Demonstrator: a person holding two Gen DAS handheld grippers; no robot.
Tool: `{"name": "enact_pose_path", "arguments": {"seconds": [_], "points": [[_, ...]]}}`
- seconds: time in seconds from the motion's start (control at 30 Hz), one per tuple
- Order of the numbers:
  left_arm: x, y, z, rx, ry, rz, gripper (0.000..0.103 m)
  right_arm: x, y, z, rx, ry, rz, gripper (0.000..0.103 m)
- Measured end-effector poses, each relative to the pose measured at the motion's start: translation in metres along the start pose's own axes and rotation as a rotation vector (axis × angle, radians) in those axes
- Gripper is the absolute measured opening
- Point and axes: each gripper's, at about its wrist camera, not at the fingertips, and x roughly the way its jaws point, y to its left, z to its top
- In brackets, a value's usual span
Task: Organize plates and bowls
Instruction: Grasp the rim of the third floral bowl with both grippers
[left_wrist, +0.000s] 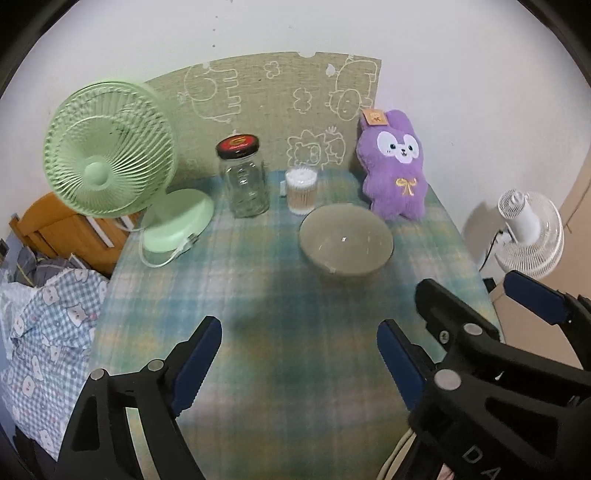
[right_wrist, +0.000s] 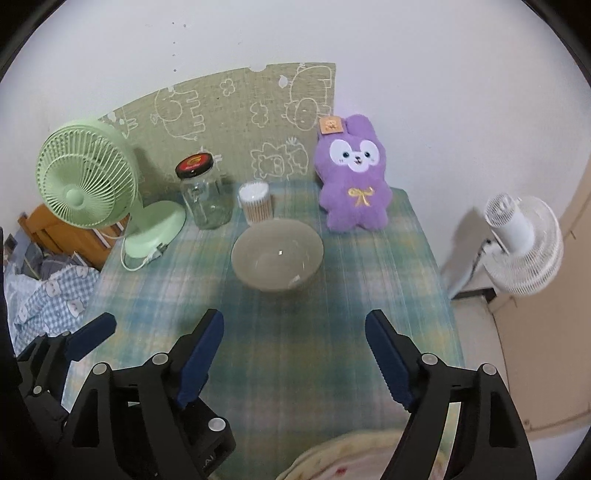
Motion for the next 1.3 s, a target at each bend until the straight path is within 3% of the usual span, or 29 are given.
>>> {"name": "enact_pose_path", "arguments": {"seconds": [0.27,0.6,0.83,1.17,1.23,1.3], "points": [[0.046,-0.016,0.034,-0.070,0.013,0.053,0.083,0.049,-0.024,0.037,-0.016,-0.019,0.018,0.082],[0.110,-0.023,0.062,-0.098,0.030,0.136,0.080,0.130,-0.040,0.062,-0.007,0.055,0.070,0.081],[0.158,-0.015,0.065,-0.134,0.110,0.089,0.056,0.180,-0.040,0.064,-0.006,0.126,0.080,0.055],[0.188,-0.018,0.060,-0.116,0.173,0.126,0.024,0.217,-0.039,0.058,0.016,0.206,0.095,0.018],[0.189,-0.019,0.059,-0.111,0.178,0.126,0.015,0.218,-0.039,0.057,0.014,0.203,0.089,0.016],[0.190,-0.021,0.059,-0.105,0.177,0.134,0.015,0.218,-0.037,0.056,0.012,0.200,0.084,0.016]]}}
